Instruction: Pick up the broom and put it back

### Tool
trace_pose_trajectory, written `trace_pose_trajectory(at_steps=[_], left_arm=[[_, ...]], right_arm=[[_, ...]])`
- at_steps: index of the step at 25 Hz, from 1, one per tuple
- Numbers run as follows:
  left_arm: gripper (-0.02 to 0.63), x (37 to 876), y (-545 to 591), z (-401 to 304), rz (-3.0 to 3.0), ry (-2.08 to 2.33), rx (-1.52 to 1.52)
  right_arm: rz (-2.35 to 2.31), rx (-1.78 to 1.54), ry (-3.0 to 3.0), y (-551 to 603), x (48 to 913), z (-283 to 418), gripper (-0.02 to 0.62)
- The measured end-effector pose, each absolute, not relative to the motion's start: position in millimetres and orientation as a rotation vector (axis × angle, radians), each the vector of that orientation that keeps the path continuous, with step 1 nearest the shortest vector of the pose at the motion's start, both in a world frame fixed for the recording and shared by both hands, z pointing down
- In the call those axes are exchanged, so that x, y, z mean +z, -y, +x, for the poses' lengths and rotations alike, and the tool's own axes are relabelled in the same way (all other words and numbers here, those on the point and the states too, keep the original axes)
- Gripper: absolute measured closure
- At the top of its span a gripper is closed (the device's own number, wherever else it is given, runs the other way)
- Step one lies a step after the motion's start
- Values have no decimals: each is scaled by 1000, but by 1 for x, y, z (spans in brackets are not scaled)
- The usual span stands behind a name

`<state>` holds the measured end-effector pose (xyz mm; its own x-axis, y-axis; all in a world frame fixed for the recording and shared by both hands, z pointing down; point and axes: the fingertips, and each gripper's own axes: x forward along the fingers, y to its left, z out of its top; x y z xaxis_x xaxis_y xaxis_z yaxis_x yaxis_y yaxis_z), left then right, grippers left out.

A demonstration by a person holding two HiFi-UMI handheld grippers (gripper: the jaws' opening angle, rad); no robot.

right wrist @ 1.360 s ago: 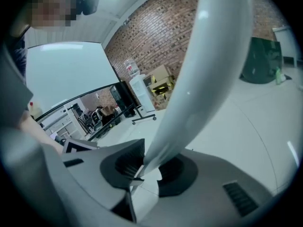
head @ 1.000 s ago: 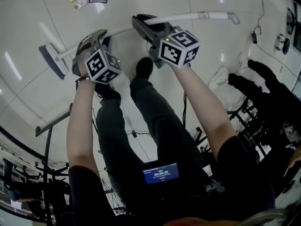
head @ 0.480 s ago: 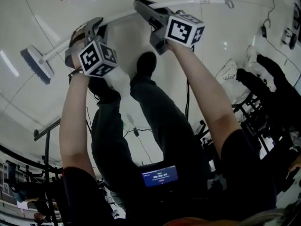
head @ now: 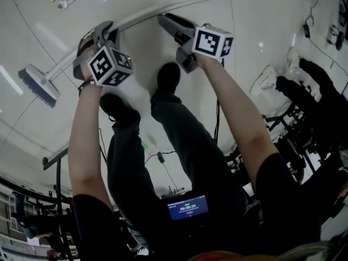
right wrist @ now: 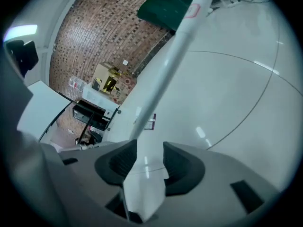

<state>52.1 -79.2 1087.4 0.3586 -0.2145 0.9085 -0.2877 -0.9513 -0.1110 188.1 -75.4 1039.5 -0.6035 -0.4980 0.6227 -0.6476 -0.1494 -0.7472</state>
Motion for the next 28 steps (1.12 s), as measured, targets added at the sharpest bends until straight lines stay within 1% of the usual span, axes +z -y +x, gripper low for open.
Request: trace_pose_trajectory(at_steps=[6, 7, 8, 10, 11, 13, 18, 20, 28], left_arm=[[518, 1116, 87, 61, 2505, 406, 1749], [518, 1123, 87, 63, 2502, 403, 1762], [518, 1130, 86, 65, 2497, 395, 1776], [518, 1145, 80, 68, 2480, 367, 1811], [517, 1152, 75, 69, 2469, 353, 1828], [517, 1163, 66, 71, 2450, 332, 1856], [517, 1177, 61, 72, 2432, 352, 1900], [508, 1177, 63, 69, 2406, 385, 1908], [508, 1162, 52, 61, 2341, 398, 1863]], right_arm=[[1299, 1934, 1861, 53, 1073, 183, 393], [1291, 1954, 1851, 55, 1076, 180, 437], [1280, 1965, 1841, 57, 1080, 177, 456], [1252, 1949, 1818, 55, 1087, 170, 560], [1240, 1928, 1804, 52, 1090, 167, 590], [1227, 1848, 1763, 44, 1099, 167, 594], [1226, 1500, 1634, 27, 1126, 181, 594], [1209, 1421, 1608, 23, 1130, 185, 594], [1175, 1397, 1555, 4, 1127, 193, 594]])
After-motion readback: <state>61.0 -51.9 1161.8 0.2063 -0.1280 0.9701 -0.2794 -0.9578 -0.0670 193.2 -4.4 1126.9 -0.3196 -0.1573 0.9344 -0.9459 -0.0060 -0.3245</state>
